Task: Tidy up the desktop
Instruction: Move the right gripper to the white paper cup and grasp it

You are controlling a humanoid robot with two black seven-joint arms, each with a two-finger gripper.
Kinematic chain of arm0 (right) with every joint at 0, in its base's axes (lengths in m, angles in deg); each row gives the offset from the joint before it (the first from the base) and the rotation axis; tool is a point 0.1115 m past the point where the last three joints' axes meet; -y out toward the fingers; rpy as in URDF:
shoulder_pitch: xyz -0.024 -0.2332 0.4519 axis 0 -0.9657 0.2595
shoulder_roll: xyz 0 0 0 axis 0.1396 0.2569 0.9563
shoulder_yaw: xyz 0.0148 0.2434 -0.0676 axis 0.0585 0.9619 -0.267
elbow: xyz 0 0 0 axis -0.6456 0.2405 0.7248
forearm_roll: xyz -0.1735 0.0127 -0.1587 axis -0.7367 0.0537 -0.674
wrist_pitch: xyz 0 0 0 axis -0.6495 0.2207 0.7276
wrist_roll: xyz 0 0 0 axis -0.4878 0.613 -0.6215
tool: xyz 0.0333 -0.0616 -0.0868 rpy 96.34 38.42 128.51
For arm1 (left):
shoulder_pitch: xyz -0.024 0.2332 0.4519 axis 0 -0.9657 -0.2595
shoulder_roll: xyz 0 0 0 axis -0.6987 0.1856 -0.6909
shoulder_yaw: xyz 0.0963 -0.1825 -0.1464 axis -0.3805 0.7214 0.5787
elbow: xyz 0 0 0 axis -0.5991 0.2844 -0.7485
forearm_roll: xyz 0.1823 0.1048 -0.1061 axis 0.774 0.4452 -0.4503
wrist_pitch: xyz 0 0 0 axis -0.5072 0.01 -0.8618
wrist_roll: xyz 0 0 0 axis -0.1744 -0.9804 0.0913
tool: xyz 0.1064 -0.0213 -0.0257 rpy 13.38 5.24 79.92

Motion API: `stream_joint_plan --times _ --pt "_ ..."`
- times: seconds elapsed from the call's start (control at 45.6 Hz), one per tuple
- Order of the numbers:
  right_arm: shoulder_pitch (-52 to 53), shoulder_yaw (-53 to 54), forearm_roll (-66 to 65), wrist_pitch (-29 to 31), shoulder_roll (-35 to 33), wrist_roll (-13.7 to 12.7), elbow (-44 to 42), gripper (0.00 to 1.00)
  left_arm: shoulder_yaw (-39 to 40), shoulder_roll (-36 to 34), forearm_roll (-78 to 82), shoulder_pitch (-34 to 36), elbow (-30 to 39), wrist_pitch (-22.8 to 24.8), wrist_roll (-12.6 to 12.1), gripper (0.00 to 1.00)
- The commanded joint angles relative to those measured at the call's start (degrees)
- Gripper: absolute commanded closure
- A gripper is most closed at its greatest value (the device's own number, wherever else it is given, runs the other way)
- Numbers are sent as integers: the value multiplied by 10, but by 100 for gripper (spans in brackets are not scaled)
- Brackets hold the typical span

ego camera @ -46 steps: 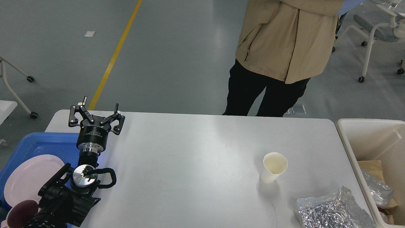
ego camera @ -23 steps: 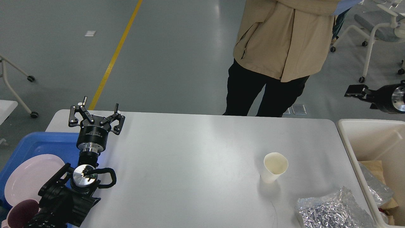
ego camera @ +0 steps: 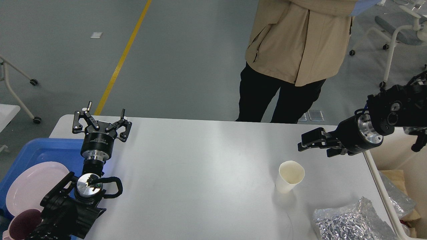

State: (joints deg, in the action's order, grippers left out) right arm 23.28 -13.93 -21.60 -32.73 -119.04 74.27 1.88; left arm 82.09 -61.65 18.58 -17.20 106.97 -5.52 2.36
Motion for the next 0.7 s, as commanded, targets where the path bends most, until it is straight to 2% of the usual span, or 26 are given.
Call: stream_joint_plan --times 0.0,0.219,0.439,0.68 --pt "-58 -1 1 -14 0 -2 -34 0 0 0 0 0 0 0 0 0" --pt "-184 12 6 -120 10 -2 -92 0 0 0 0 0 0 0 0 0" --pt "-204 45 105 -131 10 -1 -96 0 0 0 0 0 0 0 0 0" --pt "-236 50 113 -162 23 0 -98 0 0 0 0 0 0 0 0 0"
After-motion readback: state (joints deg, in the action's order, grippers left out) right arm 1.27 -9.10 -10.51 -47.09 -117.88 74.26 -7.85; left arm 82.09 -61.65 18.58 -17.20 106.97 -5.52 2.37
